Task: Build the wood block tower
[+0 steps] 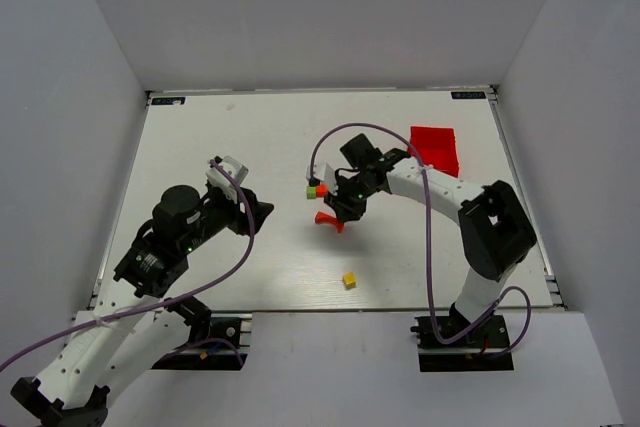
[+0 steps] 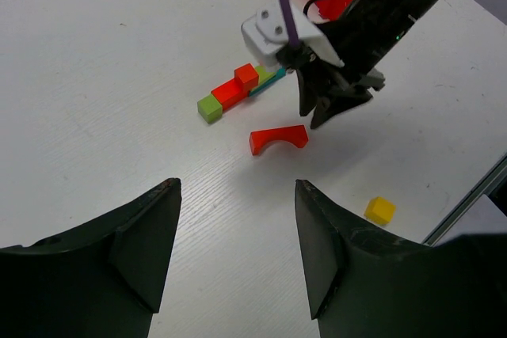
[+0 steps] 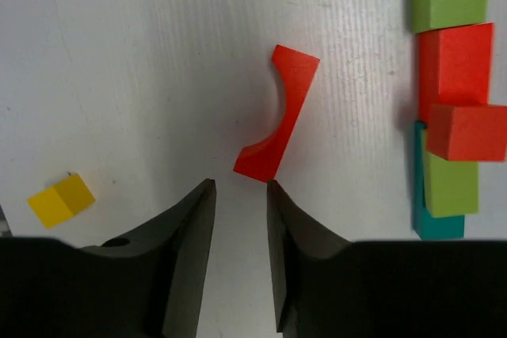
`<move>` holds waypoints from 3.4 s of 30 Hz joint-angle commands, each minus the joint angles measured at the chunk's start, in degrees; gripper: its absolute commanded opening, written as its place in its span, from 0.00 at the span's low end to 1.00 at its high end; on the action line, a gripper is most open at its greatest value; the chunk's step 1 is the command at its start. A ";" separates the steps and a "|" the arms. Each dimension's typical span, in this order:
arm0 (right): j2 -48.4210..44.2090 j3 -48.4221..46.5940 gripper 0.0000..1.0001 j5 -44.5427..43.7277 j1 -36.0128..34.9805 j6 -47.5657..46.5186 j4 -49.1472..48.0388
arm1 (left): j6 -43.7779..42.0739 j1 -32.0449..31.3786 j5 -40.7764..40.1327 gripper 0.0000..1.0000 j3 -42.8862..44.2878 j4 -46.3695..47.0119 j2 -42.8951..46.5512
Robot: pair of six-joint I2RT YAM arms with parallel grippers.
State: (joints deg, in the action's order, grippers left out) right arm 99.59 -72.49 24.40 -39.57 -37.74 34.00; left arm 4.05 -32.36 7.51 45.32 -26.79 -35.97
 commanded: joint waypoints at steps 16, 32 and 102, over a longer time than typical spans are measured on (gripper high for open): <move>5.87 -0.37 0.50 -9.28 -5.34 4.42 -8.24 | -0.19 0.28 -0.21 0.69 -0.41 0.24 0.90; 9.04 -2.04 0.50 -13.77 -6.48 5.48 -10.27 | -0.19 0.28 -0.21 0.68 -0.41 0.24 1.42; -35.08 32.94 0.00 -6.83 -7.36 5.66 -56.06 | 23.72 -0.25 23.87 0.69 7.59 18.70 -29.86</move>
State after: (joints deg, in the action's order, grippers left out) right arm 64.16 -38.46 17.69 -46.63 -32.29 -18.61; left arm 27.38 -32.38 29.41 50.65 -9.96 -66.08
